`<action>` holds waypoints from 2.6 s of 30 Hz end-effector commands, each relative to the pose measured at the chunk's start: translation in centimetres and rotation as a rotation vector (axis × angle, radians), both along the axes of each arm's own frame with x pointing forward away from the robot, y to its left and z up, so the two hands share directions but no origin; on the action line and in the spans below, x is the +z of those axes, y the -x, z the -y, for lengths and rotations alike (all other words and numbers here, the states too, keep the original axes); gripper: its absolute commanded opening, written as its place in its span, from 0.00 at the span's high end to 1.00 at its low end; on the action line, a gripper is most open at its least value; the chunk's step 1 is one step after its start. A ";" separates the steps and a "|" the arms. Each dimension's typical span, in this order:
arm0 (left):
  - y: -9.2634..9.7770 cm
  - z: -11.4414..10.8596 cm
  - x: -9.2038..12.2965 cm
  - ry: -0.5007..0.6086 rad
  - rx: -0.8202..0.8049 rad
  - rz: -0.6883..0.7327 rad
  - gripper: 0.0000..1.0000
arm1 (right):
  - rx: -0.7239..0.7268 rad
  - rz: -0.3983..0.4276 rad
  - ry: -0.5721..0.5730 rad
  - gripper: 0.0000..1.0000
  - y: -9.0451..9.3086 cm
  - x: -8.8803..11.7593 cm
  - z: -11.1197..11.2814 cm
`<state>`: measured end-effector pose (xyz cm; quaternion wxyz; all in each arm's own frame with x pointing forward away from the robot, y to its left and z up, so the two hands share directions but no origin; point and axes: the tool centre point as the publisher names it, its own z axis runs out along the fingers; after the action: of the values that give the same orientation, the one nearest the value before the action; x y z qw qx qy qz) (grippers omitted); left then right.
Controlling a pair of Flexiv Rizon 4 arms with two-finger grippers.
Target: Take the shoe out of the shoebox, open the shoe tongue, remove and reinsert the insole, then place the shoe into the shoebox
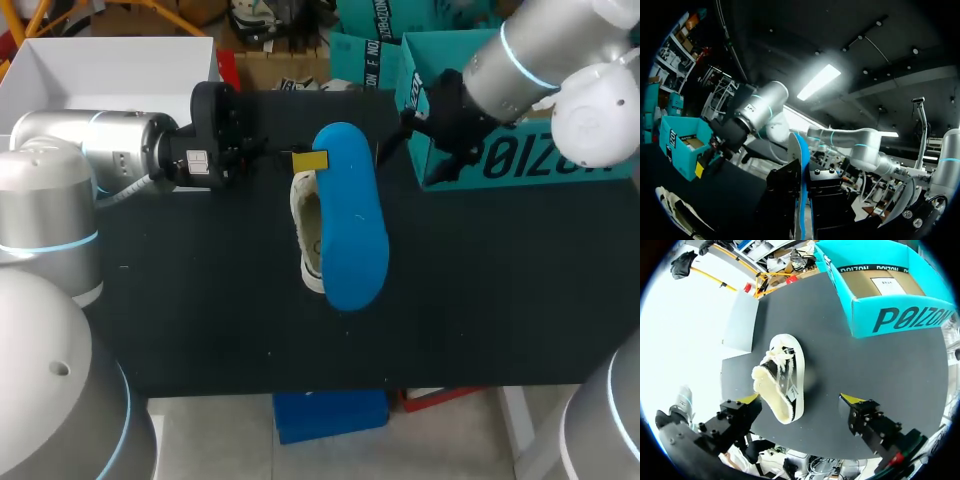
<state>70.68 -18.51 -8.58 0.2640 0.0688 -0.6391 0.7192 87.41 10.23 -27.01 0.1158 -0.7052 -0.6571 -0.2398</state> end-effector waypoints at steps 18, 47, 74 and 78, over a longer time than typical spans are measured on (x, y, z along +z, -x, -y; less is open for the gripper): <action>0.2 0.1 0.0 -0.003 0.005 0.001 1.00 | -0.013 -0.074 -0.285 0.00 1.2 -1.0 0.9; 0.2 0.1 0.0 -0.003 0.005 0.001 1.00 | 0.092 -0.117 -0.792 0.00 2.7 -2.4 1.2; -1.4 -1.1 0.2 -0.067 0.063 0.548 1.00 | 0.122 -0.159 -0.938 0.00 3.3 -3.9 1.0; -1.4 -1.1 -0.4 -0.145 0.026 0.796 1.00 | 0.122 -0.159 -0.938 0.00 3.3 -3.9 1.0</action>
<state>72.23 -17.59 -9.11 0.1169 -0.0531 -0.6944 0.7081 84.07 9.10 -30.89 0.4860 -0.5525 -0.5073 -0.4486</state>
